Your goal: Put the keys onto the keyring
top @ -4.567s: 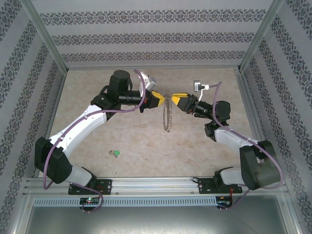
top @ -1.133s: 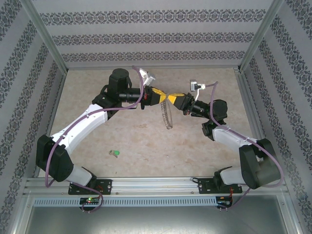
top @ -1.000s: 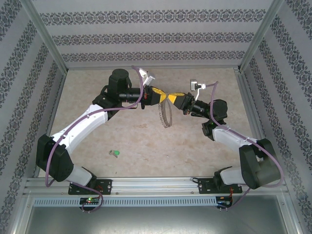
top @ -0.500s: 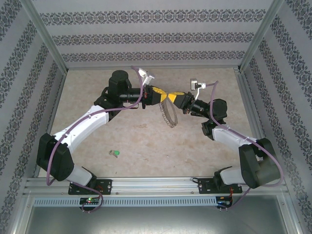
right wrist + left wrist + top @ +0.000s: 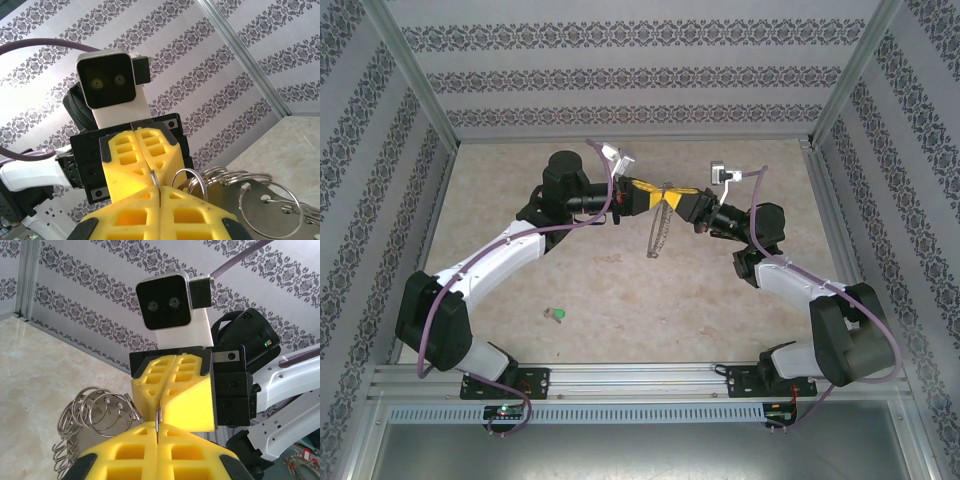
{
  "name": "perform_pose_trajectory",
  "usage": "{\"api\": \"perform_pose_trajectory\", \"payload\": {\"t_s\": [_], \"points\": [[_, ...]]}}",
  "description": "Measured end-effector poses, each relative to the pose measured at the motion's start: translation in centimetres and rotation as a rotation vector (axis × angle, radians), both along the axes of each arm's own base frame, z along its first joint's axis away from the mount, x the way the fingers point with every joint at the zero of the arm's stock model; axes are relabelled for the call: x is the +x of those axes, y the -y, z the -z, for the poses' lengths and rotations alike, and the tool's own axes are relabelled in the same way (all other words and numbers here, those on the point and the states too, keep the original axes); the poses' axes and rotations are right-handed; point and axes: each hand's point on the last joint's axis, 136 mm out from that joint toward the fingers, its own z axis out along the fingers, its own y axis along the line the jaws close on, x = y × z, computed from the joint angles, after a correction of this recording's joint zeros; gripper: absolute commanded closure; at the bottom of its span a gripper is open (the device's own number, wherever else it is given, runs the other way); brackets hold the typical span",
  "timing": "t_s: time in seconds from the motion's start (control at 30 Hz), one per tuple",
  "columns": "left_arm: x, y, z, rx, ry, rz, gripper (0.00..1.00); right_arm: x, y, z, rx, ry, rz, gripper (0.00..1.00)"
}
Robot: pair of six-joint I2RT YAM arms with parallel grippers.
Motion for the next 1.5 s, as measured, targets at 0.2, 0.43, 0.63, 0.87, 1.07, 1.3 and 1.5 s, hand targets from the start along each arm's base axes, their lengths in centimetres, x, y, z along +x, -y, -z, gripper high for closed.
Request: {"api": "perform_pose_trajectory", "payload": {"t_s": [0.2, 0.43, 0.63, 0.87, 1.07, 1.3, 1.5], "points": [[-0.1, 0.0, 0.2, 0.010, 0.018, 0.003, 1.00, 0.0, 0.0, -0.1, 0.004, -0.002, -0.001, 0.61], [-0.7, -0.3, 2.8, 0.120, 0.003, 0.023, 1.00, 0.0, 0.8, -0.5, 0.013, 0.006, 0.019, 0.56], [-1.2, -0.4, 2.5, 0.152, 0.024, 0.049, 1.00, -1.0, 1.3, -1.2, 0.017, 0.031, 0.019, 0.59], [-1.8, -0.4, 2.0, 0.160, 0.035, 0.082, 1.00, -1.6, 1.0, -0.1, 0.000, 0.002, -0.007, 0.60], [-2.0, -0.3, 1.4, 0.157, 0.046, 0.096, 1.00, -1.9, 0.1, 0.6, -0.012, -0.017, -0.042, 0.64], [-2.2, -0.3, 1.4, 0.155, 0.040, 0.107, 1.00, -2.2, -0.6, 1.2, -0.023, -0.031, -0.073, 0.77], [-2.3, -0.3, 1.2, 0.152, 0.042, 0.112, 1.00, -2.2, -0.6, 1.3, -0.024, -0.032, -0.073, 0.79]]}}
